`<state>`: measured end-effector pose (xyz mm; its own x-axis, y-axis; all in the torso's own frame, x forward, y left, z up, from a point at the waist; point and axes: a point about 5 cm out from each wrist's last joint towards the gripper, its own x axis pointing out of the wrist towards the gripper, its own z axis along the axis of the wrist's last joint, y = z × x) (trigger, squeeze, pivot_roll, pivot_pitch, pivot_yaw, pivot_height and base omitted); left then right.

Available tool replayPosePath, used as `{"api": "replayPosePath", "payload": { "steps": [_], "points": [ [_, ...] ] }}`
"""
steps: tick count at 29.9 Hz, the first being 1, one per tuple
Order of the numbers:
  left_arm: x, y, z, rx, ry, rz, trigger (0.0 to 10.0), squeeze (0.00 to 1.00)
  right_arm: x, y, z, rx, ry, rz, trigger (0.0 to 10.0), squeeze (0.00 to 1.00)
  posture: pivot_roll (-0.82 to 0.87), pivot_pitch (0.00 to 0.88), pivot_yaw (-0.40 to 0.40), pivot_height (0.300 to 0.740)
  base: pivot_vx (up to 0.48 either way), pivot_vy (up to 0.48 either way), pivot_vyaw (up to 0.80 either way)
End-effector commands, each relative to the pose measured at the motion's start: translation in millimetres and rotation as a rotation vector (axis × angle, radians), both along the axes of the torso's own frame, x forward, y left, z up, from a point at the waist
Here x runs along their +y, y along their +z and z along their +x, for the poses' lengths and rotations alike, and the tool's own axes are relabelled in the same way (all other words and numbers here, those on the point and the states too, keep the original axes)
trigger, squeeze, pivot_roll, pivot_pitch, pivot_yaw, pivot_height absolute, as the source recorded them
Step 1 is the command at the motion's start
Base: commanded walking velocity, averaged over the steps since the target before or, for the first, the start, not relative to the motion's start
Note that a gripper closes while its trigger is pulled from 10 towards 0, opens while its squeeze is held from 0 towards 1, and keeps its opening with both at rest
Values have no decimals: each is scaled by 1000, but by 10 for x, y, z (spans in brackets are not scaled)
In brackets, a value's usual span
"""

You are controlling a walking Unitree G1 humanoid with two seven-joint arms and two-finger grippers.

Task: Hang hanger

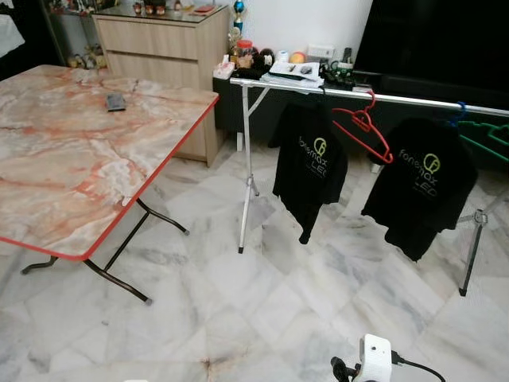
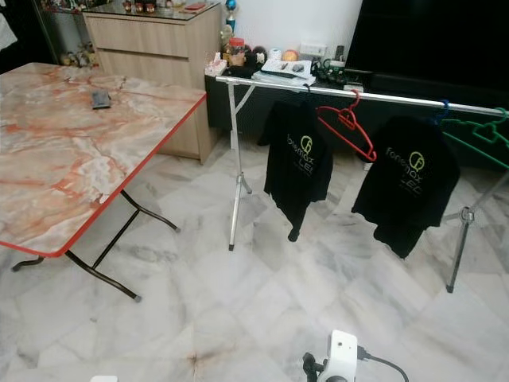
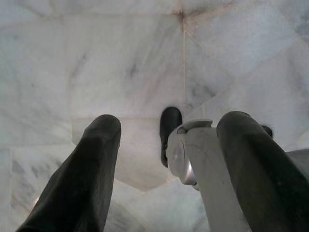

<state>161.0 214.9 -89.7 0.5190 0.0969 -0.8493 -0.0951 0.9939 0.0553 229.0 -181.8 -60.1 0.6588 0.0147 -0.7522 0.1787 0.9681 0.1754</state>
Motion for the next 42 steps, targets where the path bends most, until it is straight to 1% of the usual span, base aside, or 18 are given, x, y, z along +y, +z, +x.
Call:
{"api": "replayPosePath", "payload": {
  "steps": [1,3,4,5,6,8,12,14,16,17,18,21,25,27,36,38,41,42],
  "points": [
    [-25,0,15,2,2,-15,10000,0,-91,-15,-43,7,-18,-17,10000,0,180,26,-48,740,311,0,0],
    [35,8,4,2,5,-12,10000,0,-90,-13,-41,6,-17,-17,10000,0,179,27,-48,740,315,0,0],
    [119,16,-26,3,11,-6,10000,0,-89,-13,-40,7,-13,-17,10000,0,179,27,-48,740,315,0,0],
    [150,19,-38,4,12,-5,10000,0,-89,-12,-39,6,-13,-17,10000,0,179,27,-47,740,315,0,0],
    [242,26,-82,7,18,1,10000,0,-89,-12,-39,6,-12,-17,10000,0,179,27,-47,740,315,0,0],
    [326,33,-129,11,23,7,10000,0,-88,-12,-38,6,-12,-17,10000,0,180,28,-48,740,315,0,0],
    [397,27,-210,18,27,10,10000,0,-86,-12,-38,7,-12,-17,10000,0,179,28,-47,740,318,0,0],
    [383,13,-240,22,26,8,10000,0,-86,-12,-38,7,-12,-17,10000,0,179,28,-47,740,319,0,0],
    [309,-12,-250,26,22,2,10000,0,-86,-13,-39,7,-14,-17,10000,0,179,28,-47,740,322,0,0],
    [220,-34,-242,27,16,-7,10000,0,-87,-13,-39,6,-16,-17,10000,0,179,28,-47,740,319,0,0],
    [220,-34,-242,27,16,-7,10000,0,-87,-13,-39,6,-16,-17,10000,0,179,28,-47,740,319,0,0],
    [62,-59,-201,27,7,-19,10000,0,-86,-12,-38,5,-17,-18,10000,0,179,28,-46,740,321,0,0],
    [-71,-64,-134,26,-2,-25,10000,0,-87,-12,-39,5,-18,-17,10000,0,180,28,-47,740,319,0,0],
    [-135,-51,-65,21,-6,-28,10000,0,-87,-13,-40,6,-19,-17,10000,0,180,29,-48,740,321,0,0],
    [-155,-14,44,11,-8,-23,10000,0,-89,-14,-41,8,-22,-18,10000,0,178,29,-47,740,321,0,0],
    [-126,3,74,7,-7,-20,10000,0,-89,-14,-41,8,-23,-18,10000,0,178,29,-48,740,322,0,0],
    [2,39,102,0,-1,-10,10000,0,-91,-14,-41,8,-21,-19,10000,0,177,30,-48,740,322,0,0],
    [2,39,102,0,-1,-10,10000,0,-91,-14,-41,8,-21,-19,10000,0,177,30,-48,740,322,0,0]
  ]
}}
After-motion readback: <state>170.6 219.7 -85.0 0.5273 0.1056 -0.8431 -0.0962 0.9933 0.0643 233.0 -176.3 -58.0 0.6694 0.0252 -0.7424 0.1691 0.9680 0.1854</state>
